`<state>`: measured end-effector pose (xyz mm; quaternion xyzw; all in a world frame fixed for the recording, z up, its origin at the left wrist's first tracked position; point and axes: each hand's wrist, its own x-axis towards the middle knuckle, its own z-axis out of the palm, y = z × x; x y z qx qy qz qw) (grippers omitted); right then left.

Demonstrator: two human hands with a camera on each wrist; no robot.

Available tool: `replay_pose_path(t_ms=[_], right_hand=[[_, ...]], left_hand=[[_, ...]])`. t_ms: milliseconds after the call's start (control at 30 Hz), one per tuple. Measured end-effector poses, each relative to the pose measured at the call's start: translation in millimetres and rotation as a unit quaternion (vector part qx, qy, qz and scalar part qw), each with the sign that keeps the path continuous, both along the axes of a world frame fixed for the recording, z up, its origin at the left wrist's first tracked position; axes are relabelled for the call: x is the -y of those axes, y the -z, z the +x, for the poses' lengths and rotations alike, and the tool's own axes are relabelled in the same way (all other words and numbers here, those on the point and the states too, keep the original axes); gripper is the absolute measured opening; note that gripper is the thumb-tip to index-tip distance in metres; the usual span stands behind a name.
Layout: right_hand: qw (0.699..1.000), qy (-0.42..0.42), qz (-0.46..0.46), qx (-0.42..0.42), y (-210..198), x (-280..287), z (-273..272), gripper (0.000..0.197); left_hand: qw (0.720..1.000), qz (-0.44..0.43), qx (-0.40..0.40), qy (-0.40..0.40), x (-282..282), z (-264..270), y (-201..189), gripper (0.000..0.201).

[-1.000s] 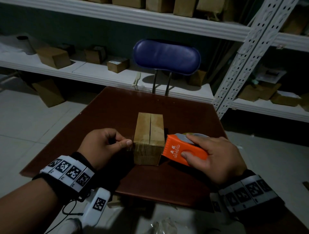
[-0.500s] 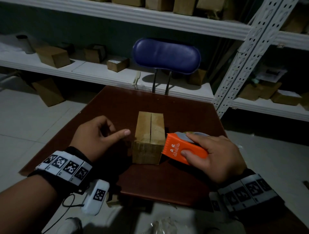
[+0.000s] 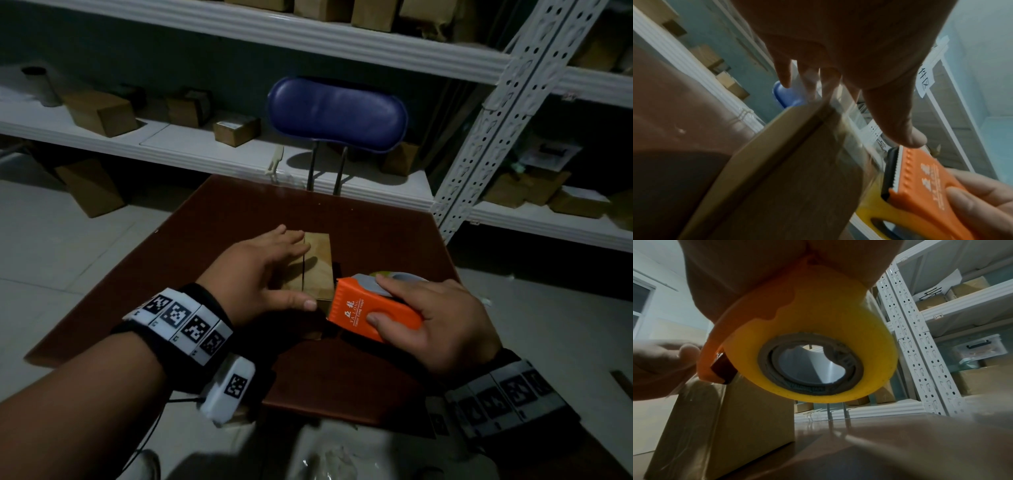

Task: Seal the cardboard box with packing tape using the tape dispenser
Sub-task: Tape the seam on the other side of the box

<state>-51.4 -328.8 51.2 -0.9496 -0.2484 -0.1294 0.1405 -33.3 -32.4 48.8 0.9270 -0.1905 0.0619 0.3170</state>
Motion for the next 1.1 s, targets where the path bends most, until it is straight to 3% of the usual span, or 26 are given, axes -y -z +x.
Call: replay_pose_path(t_ms=[500, 1100], right_hand=[[1.000, -0.006, -0.001, 0.002, -2, 3, -1, 0.065], [1.000, -0.007, -0.010, 0.013, -3, 22, 5, 0.064]], left_hand=[[1.000, 0.022, -0.011, 0.019, 4, 9, 21, 0.077], [1.000, 0.010, 0.003, 0.019, 4, 8, 25, 0.075]])
